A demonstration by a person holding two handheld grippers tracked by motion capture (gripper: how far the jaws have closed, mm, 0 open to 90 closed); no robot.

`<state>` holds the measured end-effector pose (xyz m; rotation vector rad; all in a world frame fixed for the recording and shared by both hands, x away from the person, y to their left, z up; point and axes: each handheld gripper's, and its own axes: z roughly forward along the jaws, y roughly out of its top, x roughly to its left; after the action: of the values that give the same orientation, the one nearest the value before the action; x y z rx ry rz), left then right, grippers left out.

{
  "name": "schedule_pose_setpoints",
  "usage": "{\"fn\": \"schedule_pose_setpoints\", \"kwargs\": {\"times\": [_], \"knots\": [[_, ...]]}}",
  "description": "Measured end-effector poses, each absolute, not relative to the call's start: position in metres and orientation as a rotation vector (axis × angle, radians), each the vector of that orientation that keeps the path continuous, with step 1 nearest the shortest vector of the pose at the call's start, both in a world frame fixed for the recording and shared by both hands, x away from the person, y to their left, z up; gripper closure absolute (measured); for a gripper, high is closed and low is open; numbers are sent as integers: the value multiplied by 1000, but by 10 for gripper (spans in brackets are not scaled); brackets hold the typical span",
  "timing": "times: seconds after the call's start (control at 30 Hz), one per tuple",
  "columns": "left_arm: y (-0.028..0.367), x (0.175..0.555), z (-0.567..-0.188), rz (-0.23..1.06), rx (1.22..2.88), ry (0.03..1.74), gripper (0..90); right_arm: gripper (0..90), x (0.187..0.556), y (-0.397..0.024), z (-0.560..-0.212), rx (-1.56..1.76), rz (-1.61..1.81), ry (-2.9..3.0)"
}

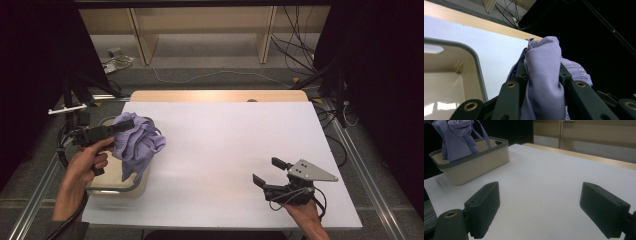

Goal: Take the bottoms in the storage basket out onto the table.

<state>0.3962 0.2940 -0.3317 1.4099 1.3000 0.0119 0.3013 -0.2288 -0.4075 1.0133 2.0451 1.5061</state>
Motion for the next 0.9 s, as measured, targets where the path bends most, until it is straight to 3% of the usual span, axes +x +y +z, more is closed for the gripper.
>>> {"fn": "schedule_pose_setpoints", "kwargs": {"times": [0.9], "knots": [[251, 392, -316, -103, 1426, 1164, 708, 175, 302, -229, -408, 1027, 1496, 2042]]}}
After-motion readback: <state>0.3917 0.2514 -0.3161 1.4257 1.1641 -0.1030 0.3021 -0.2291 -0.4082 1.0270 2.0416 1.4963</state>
